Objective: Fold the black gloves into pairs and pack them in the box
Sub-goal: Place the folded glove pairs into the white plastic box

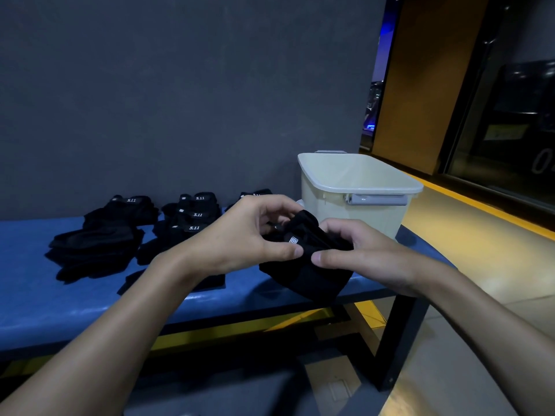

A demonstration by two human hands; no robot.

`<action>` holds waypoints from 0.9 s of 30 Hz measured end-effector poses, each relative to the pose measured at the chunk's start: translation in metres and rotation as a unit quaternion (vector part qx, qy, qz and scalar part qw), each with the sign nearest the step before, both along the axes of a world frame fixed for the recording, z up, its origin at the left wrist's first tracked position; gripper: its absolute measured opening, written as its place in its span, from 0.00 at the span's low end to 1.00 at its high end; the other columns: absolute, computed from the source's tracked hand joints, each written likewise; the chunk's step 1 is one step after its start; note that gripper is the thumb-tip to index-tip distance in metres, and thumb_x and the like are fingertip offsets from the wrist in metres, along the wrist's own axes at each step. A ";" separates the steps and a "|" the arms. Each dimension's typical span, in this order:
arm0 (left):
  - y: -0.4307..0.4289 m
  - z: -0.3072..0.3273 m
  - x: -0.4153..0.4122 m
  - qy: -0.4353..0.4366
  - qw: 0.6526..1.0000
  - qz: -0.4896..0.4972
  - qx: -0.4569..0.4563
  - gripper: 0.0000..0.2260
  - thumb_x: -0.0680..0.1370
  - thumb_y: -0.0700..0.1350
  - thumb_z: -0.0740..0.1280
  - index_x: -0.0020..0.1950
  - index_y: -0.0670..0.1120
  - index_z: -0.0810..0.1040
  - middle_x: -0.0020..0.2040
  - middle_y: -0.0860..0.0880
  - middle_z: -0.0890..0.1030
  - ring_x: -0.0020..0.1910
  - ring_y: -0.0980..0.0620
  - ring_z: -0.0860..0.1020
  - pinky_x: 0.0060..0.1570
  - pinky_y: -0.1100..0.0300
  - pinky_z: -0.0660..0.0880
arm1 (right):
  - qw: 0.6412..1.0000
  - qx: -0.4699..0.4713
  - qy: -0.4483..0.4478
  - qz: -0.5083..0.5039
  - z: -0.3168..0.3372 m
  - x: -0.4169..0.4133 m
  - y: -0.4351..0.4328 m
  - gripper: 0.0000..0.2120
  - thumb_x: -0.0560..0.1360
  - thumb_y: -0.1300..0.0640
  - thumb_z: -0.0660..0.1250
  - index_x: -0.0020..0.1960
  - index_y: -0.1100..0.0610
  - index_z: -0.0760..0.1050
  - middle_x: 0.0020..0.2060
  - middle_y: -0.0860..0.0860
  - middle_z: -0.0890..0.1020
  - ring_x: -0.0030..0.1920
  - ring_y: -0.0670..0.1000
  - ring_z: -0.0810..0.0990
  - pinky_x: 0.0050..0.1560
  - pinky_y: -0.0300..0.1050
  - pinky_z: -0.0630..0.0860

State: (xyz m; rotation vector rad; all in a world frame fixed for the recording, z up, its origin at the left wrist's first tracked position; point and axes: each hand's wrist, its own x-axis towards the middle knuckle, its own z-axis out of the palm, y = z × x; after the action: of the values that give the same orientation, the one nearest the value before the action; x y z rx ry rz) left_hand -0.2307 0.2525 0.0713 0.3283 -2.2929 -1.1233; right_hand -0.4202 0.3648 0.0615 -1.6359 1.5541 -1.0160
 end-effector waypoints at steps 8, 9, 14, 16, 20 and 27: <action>0.001 0.003 0.005 0.061 0.988 0.135 0.046 0.25 0.70 0.53 0.76 0.65 0.53 0.74 0.58 0.50 0.81 0.54 0.52 0.82 0.54 0.55 0.80 | 0.985 -0.143 -0.068 -0.074 0.008 0.008 -0.004 0.05 0.76 0.61 0.69 0.52 0.58 0.76 0.43 0.50 0.82 0.47 0.48 0.82 0.48 0.43 0.79; 0.003 0.004 0.003 0.081 0.984 0.136 0.084 0.25 0.71 0.51 0.75 0.65 0.52 0.72 0.57 0.48 0.81 0.52 0.49 0.83 0.51 0.51 0.82 | 0.981 -0.160 -0.066 -0.083 0.009 0.009 -0.005 0.06 0.76 0.61 0.69 0.52 0.58 0.76 0.44 0.51 0.82 0.47 0.47 0.81 0.48 0.43 0.78; 0.012 0.015 -0.015 0.158 0.958 0.119 0.208 0.27 0.73 0.44 0.75 0.68 0.53 0.68 0.45 0.48 0.83 0.43 0.49 0.84 0.49 0.47 0.80 | 0.983 -0.165 -0.026 -0.073 0.018 0.007 -0.005 0.11 0.77 0.59 0.69 0.56 0.59 0.71 0.49 0.56 0.79 0.49 0.50 0.79 0.51 0.48 0.77; 0.011 0.021 -0.021 0.175 0.950 0.116 0.231 0.27 0.73 0.42 0.76 0.67 0.53 0.69 0.44 0.47 0.83 0.43 0.47 0.82 0.47 0.45 0.77 | 0.987 -0.146 -0.013 -0.071 0.024 0.004 -0.005 0.13 0.77 0.60 0.69 0.58 0.56 0.70 0.53 0.57 0.79 0.55 0.53 0.79 0.56 0.52 0.78; 0.001 0.038 -0.037 0.191 0.944 0.111 0.244 0.27 0.73 0.38 0.76 0.66 0.54 0.69 0.44 0.47 0.83 0.43 0.45 0.83 0.51 0.38 0.78 | 0.988 -0.140 -0.027 -0.054 0.046 -0.005 -0.009 0.23 0.76 0.65 0.68 0.66 0.50 0.66 0.55 0.60 0.79 0.57 0.54 0.80 0.56 0.50 0.79; -0.038 0.088 -0.089 0.188 0.950 0.093 0.229 0.29 0.73 0.38 0.75 0.69 0.50 0.66 0.39 0.51 0.86 0.48 0.43 0.85 0.55 0.37 0.78 | 0.980 -0.195 0.011 -0.035 0.087 -0.052 -0.040 0.36 0.76 0.65 0.69 0.73 0.39 0.57 0.57 0.60 0.79 0.57 0.58 0.78 0.60 0.53 0.76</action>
State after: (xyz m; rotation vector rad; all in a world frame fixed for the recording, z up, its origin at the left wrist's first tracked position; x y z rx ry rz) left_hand -0.3198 0.2142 0.1590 0.4507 -1.6222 -1.4692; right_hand -0.4725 0.3247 0.1486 -1.8661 1.5025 -1.4147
